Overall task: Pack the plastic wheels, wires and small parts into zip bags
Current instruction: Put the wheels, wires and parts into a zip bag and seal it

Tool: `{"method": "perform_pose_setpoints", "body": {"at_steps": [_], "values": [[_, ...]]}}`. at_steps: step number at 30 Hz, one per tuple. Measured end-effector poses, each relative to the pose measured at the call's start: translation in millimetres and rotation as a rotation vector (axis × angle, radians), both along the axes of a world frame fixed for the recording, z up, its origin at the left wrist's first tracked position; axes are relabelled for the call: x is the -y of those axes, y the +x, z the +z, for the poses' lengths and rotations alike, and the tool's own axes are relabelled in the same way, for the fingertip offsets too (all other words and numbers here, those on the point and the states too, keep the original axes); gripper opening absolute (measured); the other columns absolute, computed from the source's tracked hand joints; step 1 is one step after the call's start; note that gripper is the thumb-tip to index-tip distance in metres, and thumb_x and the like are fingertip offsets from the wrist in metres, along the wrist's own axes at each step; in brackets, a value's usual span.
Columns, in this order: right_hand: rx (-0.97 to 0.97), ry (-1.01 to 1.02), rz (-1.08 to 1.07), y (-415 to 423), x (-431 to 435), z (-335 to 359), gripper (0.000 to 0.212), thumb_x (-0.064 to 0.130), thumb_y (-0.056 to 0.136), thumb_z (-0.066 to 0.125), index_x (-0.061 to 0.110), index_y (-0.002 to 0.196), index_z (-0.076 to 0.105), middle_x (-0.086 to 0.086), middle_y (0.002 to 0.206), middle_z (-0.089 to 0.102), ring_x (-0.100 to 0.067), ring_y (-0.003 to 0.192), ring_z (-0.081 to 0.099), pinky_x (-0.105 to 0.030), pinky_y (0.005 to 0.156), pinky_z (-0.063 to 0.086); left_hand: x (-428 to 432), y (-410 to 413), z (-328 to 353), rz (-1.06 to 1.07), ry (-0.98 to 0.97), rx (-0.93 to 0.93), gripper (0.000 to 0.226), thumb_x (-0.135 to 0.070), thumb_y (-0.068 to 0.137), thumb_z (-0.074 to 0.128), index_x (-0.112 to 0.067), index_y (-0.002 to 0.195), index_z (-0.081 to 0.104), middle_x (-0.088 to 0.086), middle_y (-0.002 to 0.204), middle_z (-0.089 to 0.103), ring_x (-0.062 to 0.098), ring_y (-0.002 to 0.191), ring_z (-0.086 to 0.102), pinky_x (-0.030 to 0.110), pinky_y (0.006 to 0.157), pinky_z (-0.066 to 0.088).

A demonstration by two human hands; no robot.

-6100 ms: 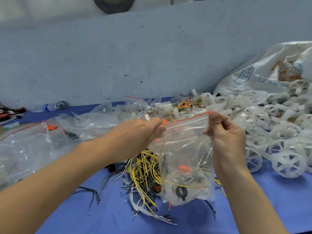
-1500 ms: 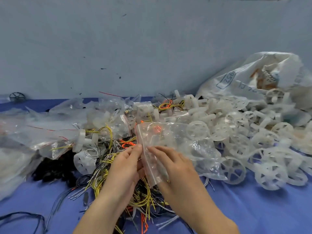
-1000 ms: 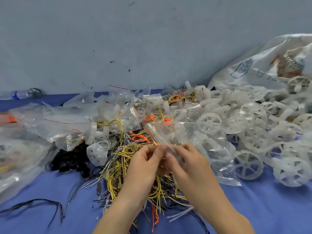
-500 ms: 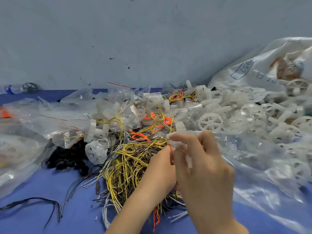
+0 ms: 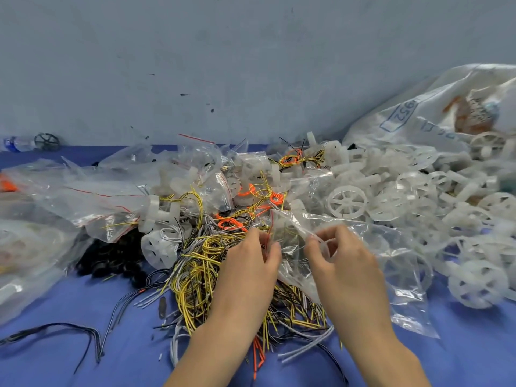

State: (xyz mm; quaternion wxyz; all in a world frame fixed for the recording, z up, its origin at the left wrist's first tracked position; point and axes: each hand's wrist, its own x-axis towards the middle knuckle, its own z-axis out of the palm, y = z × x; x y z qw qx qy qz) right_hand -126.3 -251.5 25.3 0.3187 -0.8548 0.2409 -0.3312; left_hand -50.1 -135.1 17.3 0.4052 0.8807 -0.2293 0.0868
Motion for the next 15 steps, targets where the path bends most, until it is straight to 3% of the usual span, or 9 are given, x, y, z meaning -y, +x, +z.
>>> {"method": "perform_pose_setpoints", "body": {"at_steps": [4, 7, 12, 15], "values": [[-0.044, -0.018, 0.065, -0.7, -3.3, 2.1, 0.015, 0.046, 0.088, 0.054, 0.033, 0.081, 0.051, 0.014, 0.077, 0.059, -0.002, 0.071, 0.055, -0.031, 0.058, 0.04, 1.3, -1.1, 4.6, 0.064, 0.069, 0.181, 0.03, -0.05, 0.096, 0.045, -0.034, 0.121, 0.042, -0.019, 0.105, 0.052, 0.003, 0.077, 0.056, 0.02, 0.057, 0.037], [-0.064, -0.06, 0.102, -3.1, -4.8, 1.0, 0.003, 0.037, 0.088, 0.056, 0.035, 0.088, 0.054, 0.015, 0.081, 0.057, -0.004, 0.075, 0.054, -0.033, 0.061, 0.042, 3.9, 4.2, 8.7, 0.099, 0.121, 0.292, 0.026, -0.05, 0.097, 0.038, -0.033, 0.114, 0.046, -0.019, 0.103, 0.053, 0.005, 0.071, 0.054, 0.018, 0.05, 0.033], [-0.055, 0.062, 0.12, -5.3, 6.6, 0.6, 0.011, 0.027, 0.089, 0.053, 0.036, 0.092, 0.058, 0.015, 0.073, 0.061, 0.001, 0.072, 0.055, -0.026, 0.057, 0.039, 2.0, 17.7, 16.0, 0.177, 0.166, 0.385, 0.027, -0.049, 0.098, 0.041, -0.025, 0.109, 0.049, -0.011, 0.098, 0.056, 0.006, 0.076, 0.053, 0.016, 0.053, 0.031], [-0.004, 0.134, 0.115, -6.3, 13.9, 3.1, 0.013, 0.025, 0.09, 0.053, 0.034, 0.09, 0.061, 0.027, 0.079, 0.061, 0.0, 0.07, 0.056, -0.025, 0.055, 0.038, 0.8, 7.7, 21.4, 0.074, 0.147, 0.527, 0.019, -0.04, 0.097, 0.048, -0.022, 0.103, 0.048, -0.006, 0.096, 0.049, 0.007, 0.072, 0.05, 0.016, 0.051, 0.033]]}}
